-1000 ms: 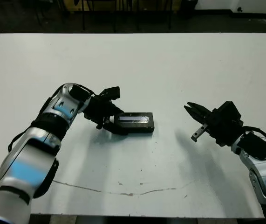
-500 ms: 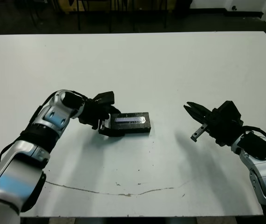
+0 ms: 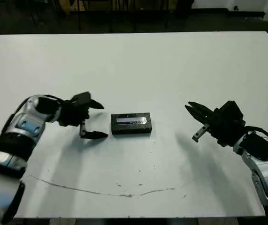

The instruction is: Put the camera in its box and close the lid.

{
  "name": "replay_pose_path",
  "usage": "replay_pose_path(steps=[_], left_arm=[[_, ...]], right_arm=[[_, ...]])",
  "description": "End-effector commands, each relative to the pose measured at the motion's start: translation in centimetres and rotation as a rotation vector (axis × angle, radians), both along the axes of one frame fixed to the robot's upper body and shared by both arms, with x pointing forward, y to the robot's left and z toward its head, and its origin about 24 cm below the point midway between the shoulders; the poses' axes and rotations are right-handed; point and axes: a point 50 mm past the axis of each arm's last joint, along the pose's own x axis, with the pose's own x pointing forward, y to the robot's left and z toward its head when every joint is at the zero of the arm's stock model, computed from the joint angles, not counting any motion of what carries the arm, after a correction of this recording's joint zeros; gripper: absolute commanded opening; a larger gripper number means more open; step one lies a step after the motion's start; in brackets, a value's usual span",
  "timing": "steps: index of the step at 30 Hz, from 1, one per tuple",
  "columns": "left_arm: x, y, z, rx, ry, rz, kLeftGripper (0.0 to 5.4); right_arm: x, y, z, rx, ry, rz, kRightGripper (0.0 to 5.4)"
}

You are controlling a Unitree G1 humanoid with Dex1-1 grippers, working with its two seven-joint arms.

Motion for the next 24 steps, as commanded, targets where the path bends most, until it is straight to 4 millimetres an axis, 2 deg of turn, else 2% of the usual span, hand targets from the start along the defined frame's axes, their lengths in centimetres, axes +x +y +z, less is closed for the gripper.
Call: replay_pose_path(steps=[1, 3, 6, 10, 13, 16, 20, 24], left_arm=[[-2.4, 2.7, -1.0, 0.040, 0.107, 0.111, 5.39], [-2.9, 3.0, 0.3, -0.027, 0.072, 0.196, 5.39], [-3.7, 2.0, 2.4, -0.189, -0.124, 0.414, 5.11], [-4.9, -1.1, 5.1, -0.445, -0.371, 0.585, 4.41], [-5.5, -4.0, 6.3, -0.557, -0.443, 0.616, 3.82], [-5.3, -7.0, 5.8, -0.632, -0.413, 0.631, 3.24], [-4.7, -11.1, 3.1, -0.615, -0.282, 0.732, 2.45], [-4.7, -14.1, 1.0, -0.560, -0.211, 0.757, 1.68]], right_arm=[[-0.2, -0.3, -0.4, -0.004, 0.034, -0.023, 0.00], [-0.2, -0.3, -0.5, 0.003, 0.043, -0.031, 0.00], [-0.2, -0.2, -0.5, 0.007, 0.033, -0.025, 0.00], [-0.1, -0.2, -0.6, -0.004, 0.026, -0.024, 0.00], [0.0, -0.2, -0.6, -0.004, 0.032, -0.034, 0.00], [0.1, -0.2, -0.6, 0.009, 0.024, -0.045, 0.00], [0.2, -0.1, -0.7, -0.009, -0.002, -0.067, 0.00], [0.0, -0.2, -0.6, 0.004, 0.000, -0.087, 0.00]])
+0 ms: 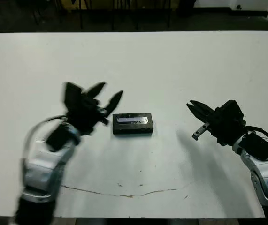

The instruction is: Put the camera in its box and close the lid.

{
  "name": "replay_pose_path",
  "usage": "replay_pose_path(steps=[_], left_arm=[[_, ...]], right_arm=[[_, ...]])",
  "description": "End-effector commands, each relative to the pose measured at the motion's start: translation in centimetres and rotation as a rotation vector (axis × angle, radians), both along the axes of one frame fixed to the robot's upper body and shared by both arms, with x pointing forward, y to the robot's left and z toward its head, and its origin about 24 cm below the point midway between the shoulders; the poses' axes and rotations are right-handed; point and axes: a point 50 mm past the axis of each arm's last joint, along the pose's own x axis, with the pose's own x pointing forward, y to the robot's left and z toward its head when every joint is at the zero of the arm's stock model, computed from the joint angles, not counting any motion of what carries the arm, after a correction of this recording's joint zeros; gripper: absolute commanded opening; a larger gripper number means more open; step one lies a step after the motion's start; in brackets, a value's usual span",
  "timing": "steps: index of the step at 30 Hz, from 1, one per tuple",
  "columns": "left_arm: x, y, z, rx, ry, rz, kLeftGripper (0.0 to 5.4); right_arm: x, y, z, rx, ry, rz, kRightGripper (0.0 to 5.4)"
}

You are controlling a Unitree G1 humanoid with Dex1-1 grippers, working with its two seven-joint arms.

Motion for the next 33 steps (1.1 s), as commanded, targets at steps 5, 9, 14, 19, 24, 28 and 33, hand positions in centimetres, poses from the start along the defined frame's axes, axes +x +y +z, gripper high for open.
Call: replay_pose_path(steps=[5, 9, 14, 19, 24, 28, 33], left_arm=[[0.1, -3.3, -4.3, 0.124, 0.171, 0.014, 0.71], [0.0, -3.8, -6.3, 0.187, 0.259, 0.034, 0.03], [-0.4, -3.5, -8.2, 0.248, 0.336, 0.043, 0.03], [-1.0, -2.4, -9.4, 0.276, 0.414, 0.058, 0.03], [-1.6, -1.2, -10.2, 0.278, 0.480, 0.078, 0.03], [-2.1, -0.2, -9.8, 0.234, 0.415, 0.045, 0.03], [-2.6, 1.6, -6.6, 0.116, 0.142, -0.011, 0.03]], right_arm=[[-0.3, -0.2, -0.6, 0.011, 0.024, -0.025, 0.00], [-0.3, -0.1, -0.6, 0.025, 0.030, -0.024, 0.00], [-0.4, 0.0, -0.5, 0.020, 0.035, -0.027, 0.00], [-0.5, 0.0, -0.4, 0.018, 0.037, -0.025, 0.00], [-0.6, 0.0, -0.3, 0.009, 0.042, -0.026, 0.00], [-0.6, 0.1, -0.3, 0.015, 0.034, -0.020, 0.00], [-0.7, 0.3, -0.1, 0.046, 0.028, -0.035, 0.00]])
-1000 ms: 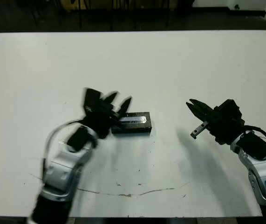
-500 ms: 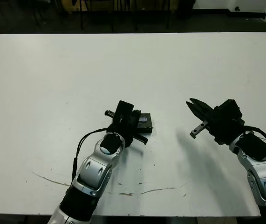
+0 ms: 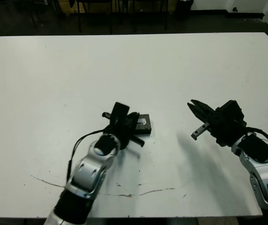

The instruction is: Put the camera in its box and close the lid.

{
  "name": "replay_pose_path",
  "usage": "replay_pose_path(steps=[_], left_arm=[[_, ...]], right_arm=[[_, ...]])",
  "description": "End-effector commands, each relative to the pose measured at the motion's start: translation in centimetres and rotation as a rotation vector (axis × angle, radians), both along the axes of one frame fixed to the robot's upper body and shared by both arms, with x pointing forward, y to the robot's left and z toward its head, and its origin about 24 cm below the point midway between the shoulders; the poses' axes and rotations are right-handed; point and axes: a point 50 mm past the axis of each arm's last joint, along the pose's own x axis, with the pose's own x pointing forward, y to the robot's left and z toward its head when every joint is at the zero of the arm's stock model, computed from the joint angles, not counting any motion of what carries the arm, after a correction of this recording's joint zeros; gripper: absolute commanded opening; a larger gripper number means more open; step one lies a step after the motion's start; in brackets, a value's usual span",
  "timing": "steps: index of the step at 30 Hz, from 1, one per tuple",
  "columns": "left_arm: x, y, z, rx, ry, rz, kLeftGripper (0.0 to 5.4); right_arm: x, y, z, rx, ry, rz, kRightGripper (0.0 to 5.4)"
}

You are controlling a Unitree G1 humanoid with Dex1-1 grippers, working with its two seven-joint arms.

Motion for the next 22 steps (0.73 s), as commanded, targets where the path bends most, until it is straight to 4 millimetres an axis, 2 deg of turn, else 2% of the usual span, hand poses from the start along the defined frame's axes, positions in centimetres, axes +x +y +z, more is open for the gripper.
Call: replay_pose_path(steps=[1, 8, 13, 16, 22], left_arm=[[-1.4, 2.9, -0.7, 0.018, -0.017, 0.039, 0.03], [-1.4, 7.6, 3.8, -0.050, -0.400, 0.294, 0.03], [-0.5, 10.7, 5.5, -0.048, -0.517, 0.459, 0.03], [-0.3, 11.3, 5.6, -0.089, -0.510, 0.537, 0.03], [-0.6, 11.0, 4.7, -0.129, -0.475, 0.591, 0.03]], right_arm=[[-0.3, 0.0, -0.2, 0.041, 0.015, -0.026, 0.00], [-0.4, 0.1, -0.4, 0.206, -0.034, -0.122, 0.00], [-0.5, 0.6, -0.6, 0.247, -0.066, -0.170, 0.00], [-0.6, 0.9, -0.7, 0.269, -0.070, -0.198, 0.00], [-0.6, 1.3, -1.1, 0.279, -0.088, -0.227, 0.00]])
